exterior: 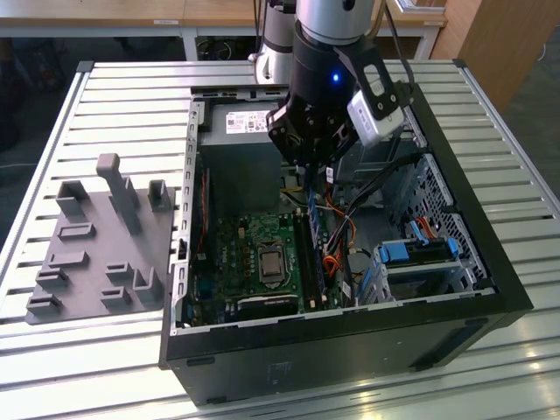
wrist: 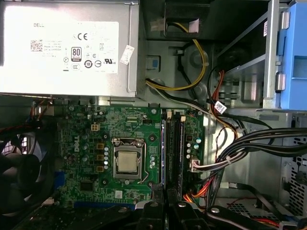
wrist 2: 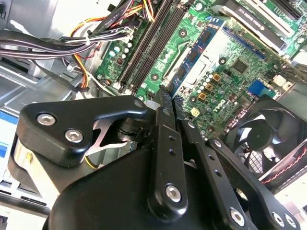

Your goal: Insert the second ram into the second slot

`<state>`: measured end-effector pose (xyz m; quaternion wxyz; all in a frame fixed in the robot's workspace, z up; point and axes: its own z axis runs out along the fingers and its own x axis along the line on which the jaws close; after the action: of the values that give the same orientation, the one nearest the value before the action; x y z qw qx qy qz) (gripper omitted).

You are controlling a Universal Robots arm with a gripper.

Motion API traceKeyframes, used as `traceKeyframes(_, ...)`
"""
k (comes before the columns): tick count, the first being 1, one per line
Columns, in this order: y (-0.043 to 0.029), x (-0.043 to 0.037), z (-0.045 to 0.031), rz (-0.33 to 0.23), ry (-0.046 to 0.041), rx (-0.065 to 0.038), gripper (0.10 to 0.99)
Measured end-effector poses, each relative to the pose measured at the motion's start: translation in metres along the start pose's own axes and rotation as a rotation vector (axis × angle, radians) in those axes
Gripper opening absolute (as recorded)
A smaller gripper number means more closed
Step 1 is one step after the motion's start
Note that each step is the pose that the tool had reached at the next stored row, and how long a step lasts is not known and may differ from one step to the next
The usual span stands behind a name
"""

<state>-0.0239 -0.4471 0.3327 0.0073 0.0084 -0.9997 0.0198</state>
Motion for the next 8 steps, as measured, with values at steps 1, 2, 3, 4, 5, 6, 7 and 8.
traceKeyframes(1,0.0,0.0,0.0002,0.0,0.0,0.0,0.141)
traceKeyframes(2,0.0,0.0,0.0004,0.0,0.0,0.0,0.141)
traceKeyframes(3,0.0,0.0,0.0006,0.0,0.0,0.0,0.141)
traceKeyframes(4,0.0,0.0,0.0008,0.0,0.0,0.0,0.141)
traceKeyframes(5,0.0,0.0,0.0009,0.0,0.0,0.0,0.141)
traceKeyframes(6,0.0001,0.0,0.0023,0.0,0.0,0.0,0.141)
traceKeyframes(7,0.0001,0.0,0.0036,0.0,0.0,0.0,0.141)
traceKeyframes(8,0.0001,-0.0001,0.0038,0.0,0.0,0.0,0.141)
